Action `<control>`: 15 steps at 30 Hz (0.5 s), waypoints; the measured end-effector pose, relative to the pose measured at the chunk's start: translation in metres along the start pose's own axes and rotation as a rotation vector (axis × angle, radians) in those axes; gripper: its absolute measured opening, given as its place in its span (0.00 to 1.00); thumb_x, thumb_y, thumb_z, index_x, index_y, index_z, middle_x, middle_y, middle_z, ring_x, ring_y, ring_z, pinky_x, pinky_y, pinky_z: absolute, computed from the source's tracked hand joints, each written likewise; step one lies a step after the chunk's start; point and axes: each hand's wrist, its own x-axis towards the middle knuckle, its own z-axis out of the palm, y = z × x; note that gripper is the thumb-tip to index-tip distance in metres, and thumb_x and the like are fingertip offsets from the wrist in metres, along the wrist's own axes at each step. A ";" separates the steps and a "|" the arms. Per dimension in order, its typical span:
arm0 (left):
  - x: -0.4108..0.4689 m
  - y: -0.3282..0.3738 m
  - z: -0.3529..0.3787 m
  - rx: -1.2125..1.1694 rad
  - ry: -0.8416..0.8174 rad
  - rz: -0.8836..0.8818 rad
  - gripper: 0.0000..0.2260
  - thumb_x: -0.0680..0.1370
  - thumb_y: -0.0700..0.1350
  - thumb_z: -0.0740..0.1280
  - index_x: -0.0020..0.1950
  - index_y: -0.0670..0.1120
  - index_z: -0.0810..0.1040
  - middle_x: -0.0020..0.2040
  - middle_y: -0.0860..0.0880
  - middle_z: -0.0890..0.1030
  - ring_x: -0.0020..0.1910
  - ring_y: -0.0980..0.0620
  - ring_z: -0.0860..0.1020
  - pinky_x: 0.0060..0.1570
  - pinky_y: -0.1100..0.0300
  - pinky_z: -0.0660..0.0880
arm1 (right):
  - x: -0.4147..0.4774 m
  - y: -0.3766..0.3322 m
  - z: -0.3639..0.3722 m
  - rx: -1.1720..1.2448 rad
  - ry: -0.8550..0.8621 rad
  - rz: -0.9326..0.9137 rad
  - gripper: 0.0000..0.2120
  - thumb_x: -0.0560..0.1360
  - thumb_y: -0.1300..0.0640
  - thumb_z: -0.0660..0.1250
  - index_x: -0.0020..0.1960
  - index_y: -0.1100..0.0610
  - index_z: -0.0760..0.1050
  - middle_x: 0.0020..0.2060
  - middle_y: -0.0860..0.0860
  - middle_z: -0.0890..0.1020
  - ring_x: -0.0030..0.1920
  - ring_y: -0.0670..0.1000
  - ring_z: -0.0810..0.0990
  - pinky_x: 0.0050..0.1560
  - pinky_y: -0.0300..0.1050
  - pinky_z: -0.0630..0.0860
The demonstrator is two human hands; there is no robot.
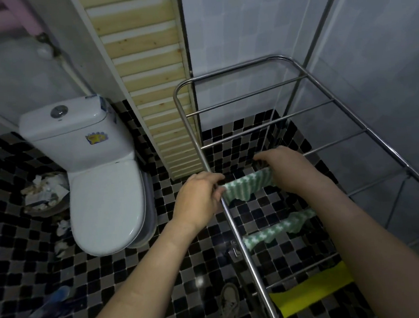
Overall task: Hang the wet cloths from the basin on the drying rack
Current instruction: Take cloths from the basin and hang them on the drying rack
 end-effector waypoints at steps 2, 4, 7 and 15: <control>-0.013 -0.006 -0.008 -0.063 0.038 -0.013 0.13 0.80 0.46 0.65 0.64 0.49 0.79 0.59 0.51 0.81 0.59 0.52 0.76 0.59 0.58 0.73 | -0.002 -0.013 -0.002 0.069 0.031 -0.023 0.27 0.76 0.70 0.60 0.71 0.52 0.69 0.61 0.56 0.78 0.62 0.57 0.74 0.54 0.54 0.77; -0.025 -0.012 -0.017 -0.111 0.064 -0.027 0.11 0.80 0.44 0.65 0.62 0.49 0.80 0.56 0.51 0.82 0.56 0.53 0.78 0.58 0.61 0.74 | -0.005 -0.029 -0.004 0.197 0.053 -0.038 0.19 0.79 0.64 0.59 0.67 0.52 0.74 0.59 0.53 0.81 0.56 0.56 0.79 0.55 0.54 0.78; -0.055 -0.026 -0.037 -0.165 0.142 -0.064 0.10 0.80 0.44 0.65 0.60 0.48 0.81 0.54 0.51 0.84 0.52 0.56 0.80 0.56 0.61 0.76 | -0.015 -0.071 -0.006 0.347 0.043 -0.075 0.13 0.80 0.58 0.60 0.61 0.51 0.78 0.51 0.49 0.83 0.49 0.54 0.83 0.51 0.51 0.80; -0.173 -0.062 -0.102 -0.356 0.353 -0.332 0.06 0.77 0.45 0.65 0.42 0.53 0.79 0.33 0.54 0.80 0.36 0.56 0.76 0.35 0.67 0.69 | -0.063 -0.211 0.006 0.645 0.078 -0.280 0.08 0.79 0.58 0.64 0.50 0.52 0.82 0.38 0.45 0.83 0.38 0.40 0.80 0.49 0.40 0.78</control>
